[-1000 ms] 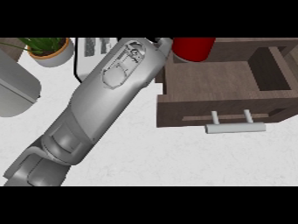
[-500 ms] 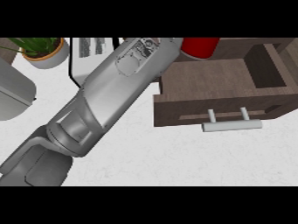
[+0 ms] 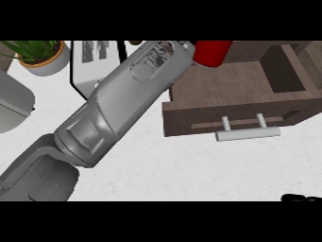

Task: Pick up the can, place it into the drawer and close the drawer

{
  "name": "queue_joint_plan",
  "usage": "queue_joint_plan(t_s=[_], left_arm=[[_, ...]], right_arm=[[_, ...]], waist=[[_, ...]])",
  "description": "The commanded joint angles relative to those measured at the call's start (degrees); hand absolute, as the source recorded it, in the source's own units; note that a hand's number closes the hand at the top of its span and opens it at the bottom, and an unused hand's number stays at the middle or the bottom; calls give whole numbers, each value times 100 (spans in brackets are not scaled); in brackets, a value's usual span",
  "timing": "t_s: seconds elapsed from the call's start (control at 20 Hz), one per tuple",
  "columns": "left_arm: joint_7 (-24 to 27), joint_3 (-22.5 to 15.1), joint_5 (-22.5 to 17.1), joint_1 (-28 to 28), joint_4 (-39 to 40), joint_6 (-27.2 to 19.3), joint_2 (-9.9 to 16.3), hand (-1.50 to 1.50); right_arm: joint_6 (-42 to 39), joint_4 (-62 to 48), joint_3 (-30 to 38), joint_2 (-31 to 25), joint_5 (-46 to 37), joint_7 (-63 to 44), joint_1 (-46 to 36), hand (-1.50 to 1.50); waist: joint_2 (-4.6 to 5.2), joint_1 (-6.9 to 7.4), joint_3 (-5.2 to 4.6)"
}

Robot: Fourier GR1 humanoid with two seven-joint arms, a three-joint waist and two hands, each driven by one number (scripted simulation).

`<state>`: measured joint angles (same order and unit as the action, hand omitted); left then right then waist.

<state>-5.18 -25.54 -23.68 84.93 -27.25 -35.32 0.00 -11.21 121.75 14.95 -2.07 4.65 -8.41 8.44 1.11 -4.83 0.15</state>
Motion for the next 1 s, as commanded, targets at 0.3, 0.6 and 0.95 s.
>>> queue_joint_plan(t_s=[0.3,0.6,0.95], left_arm=[[430,-688,-362,-172,292,-334,0,150],[696,-902,-489,-403,419,-320,0,150],[786,-1007,-623,-386,743,-684,0,-150]], right_arm=[[6,-141,-111,13,-90,62,-157,-150],[48,255,-122,11,4,-145,-143,-150],[-72,110,-72,-154,14,-64,-260,-150]], waist=[[45,-186,5],[33,-206,0],[82,-272,0]])
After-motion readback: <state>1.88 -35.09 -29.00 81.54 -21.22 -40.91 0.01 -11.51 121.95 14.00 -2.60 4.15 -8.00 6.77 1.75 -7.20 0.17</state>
